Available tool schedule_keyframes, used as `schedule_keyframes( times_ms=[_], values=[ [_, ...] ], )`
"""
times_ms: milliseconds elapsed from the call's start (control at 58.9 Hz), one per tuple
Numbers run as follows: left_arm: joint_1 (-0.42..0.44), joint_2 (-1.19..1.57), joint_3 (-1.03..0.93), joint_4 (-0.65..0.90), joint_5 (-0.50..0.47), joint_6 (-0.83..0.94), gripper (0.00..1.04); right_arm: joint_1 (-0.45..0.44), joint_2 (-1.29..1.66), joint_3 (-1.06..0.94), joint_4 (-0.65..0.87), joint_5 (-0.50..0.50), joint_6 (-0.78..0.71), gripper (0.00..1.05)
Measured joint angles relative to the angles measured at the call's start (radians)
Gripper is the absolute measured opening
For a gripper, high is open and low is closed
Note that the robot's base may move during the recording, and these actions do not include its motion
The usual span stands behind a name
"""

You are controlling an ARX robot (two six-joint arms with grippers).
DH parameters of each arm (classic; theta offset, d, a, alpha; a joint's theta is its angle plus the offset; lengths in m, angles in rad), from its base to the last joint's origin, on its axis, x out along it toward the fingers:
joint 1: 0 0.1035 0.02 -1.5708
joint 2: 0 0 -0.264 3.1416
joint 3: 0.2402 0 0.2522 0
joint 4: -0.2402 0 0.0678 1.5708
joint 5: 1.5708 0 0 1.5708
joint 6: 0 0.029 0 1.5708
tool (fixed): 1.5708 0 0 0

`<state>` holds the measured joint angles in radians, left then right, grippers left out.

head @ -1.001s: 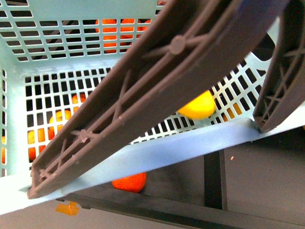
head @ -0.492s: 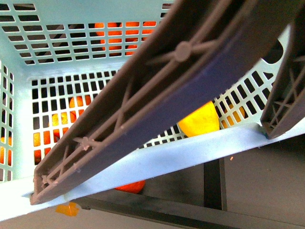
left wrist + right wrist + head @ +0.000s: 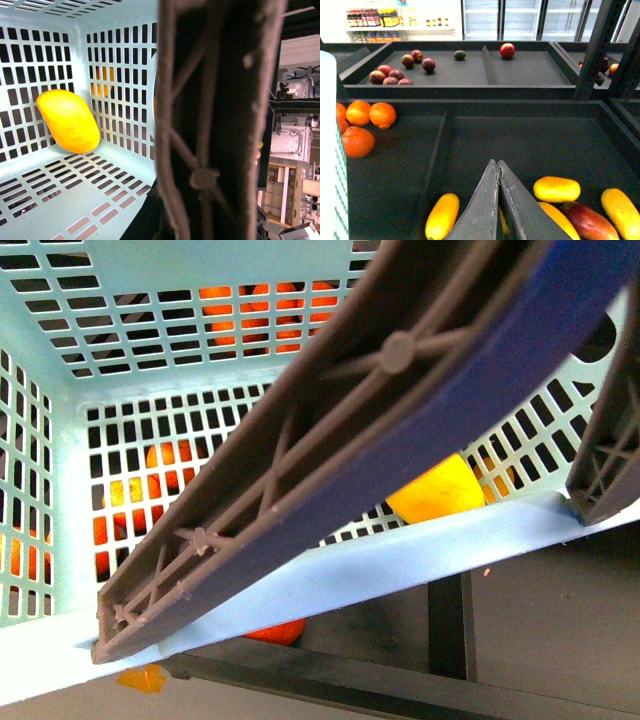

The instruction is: Pick mango and avocado into basket

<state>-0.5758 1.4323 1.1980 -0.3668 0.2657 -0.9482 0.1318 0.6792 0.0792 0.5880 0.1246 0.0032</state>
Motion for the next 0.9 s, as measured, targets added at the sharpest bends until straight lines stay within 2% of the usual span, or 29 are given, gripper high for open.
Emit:
schedule_keyframes(
  times_ms=[34, 51, 509, 645, 899],
  values=[
    [0.000, 0.000, 0.000, 0.000, 0.000, 0.000, 0.04, -0.005, -0.014, -0.005, -0.008, -0.005, -0.001, 0.04],
    [0.000, 0.000, 0.000, 0.000, -0.002, 0.000, 0.04, -0.009, -0.023, -0.008, -0.011, -0.006, -0.001, 0.09],
    [0.000, 0.000, 0.000, 0.000, -0.002, 0.000, 0.04, -0.014, -0.031, -0.009, -0.012, -0.006, -0.001, 0.70],
    [0.000, 0.000, 0.000, 0.000, -0.002, 0.000, 0.04, -0.014, -0.031, -0.009, -0.012, -0.006, 0.000, 0.97],
    [-0.006, 0.000, 0.000, 0.000, 0.000, 0.001, 0.04, -0.015, -0.032, -0.010, -0.014, -0.005, -0.001, 0.96]
  ],
)
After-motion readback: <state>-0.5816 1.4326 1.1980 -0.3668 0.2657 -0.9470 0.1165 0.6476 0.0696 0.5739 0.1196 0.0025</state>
